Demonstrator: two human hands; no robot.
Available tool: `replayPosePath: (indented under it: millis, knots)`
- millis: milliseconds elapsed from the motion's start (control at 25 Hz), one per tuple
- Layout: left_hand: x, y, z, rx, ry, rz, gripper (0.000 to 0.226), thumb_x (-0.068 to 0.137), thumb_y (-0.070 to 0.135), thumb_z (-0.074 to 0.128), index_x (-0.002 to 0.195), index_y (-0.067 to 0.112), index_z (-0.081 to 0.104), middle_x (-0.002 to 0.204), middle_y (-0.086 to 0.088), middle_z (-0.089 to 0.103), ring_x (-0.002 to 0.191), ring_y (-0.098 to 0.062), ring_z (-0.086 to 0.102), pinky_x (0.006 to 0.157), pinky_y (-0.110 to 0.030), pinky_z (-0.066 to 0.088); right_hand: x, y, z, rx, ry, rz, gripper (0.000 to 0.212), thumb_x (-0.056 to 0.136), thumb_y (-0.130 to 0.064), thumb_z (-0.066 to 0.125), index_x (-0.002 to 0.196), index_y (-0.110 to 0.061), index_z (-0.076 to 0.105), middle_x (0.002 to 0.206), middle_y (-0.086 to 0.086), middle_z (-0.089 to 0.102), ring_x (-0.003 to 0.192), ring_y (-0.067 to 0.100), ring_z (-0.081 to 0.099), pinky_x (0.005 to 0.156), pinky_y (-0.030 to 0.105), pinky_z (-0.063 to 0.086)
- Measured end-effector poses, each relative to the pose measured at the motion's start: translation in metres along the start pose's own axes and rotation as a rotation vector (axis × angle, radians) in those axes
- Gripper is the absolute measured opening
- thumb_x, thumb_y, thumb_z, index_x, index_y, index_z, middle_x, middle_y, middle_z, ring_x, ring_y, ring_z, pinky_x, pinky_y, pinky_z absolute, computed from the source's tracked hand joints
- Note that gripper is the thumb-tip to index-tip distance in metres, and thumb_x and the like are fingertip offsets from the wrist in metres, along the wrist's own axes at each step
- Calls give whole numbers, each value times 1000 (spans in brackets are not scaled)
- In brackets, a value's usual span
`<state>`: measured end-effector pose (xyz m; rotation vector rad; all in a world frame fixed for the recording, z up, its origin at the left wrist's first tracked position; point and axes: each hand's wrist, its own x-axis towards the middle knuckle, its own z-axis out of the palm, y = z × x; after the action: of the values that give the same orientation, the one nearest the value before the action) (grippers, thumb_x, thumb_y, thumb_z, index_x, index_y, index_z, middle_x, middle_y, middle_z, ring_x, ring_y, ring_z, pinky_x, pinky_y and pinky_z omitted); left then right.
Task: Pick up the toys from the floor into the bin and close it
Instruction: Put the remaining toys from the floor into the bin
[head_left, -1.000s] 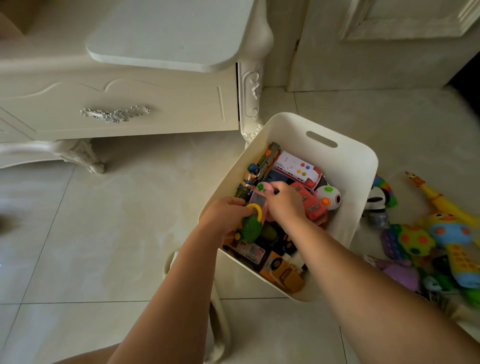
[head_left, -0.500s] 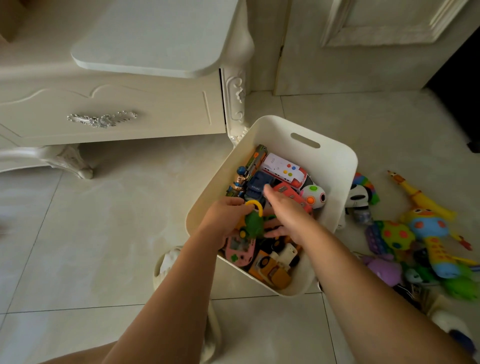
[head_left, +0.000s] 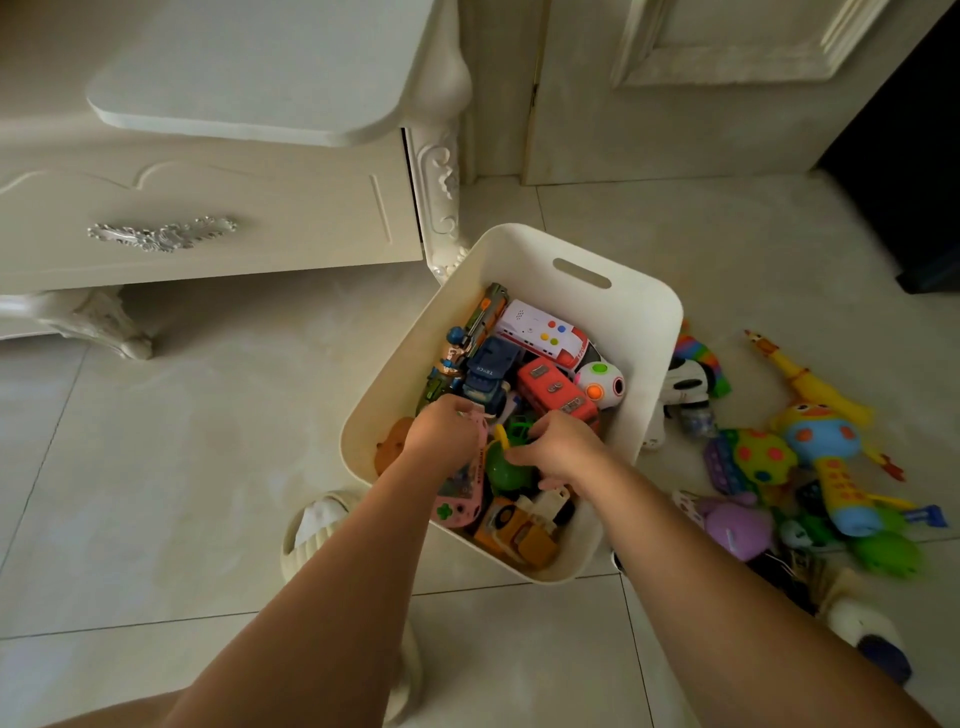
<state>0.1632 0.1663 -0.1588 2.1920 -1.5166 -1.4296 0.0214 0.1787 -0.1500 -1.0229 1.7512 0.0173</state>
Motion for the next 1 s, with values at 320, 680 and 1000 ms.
replayPosePath:
  millis: [320, 680, 1000]
  knots:
    - [-30, 45, 12, -34, 113, 135, 37, 91, 11, 44, 124, 18, 60, 118, -4, 65, 96, -23, 63, 83, -35, 54, -44, 7, -5, 125, 340, -360, 27, 94, -27, 57, 119, -18, 54, 114, 0, 63, 103, 20, 60, 80, 31, 48]
    - [-72, 136, 111, -215, -138, 416, 35, 89, 3, 39, 100, 21, 66, 92, -2, 69, 82, -21, 67, 76, -33, 56, -38, 131, -117, 426, 869, -162, 26, 98, -14, 43, 116, -13, 62, 118, 10, 64, 107, 29, 60, 76, 29, 43]
    - [0, 132, 221, -145, -125, 87, 52, 92, 9, 52, 142, 9, 37, 137, -9, 49, 126, -26, 49, 92, -24, 39, 50, 226, -130, 133, 592, 87, 75, 85, -29, 69, 148, -20, 30, 141, 24, 37, 124, 43, 44, 98, 44, 44]
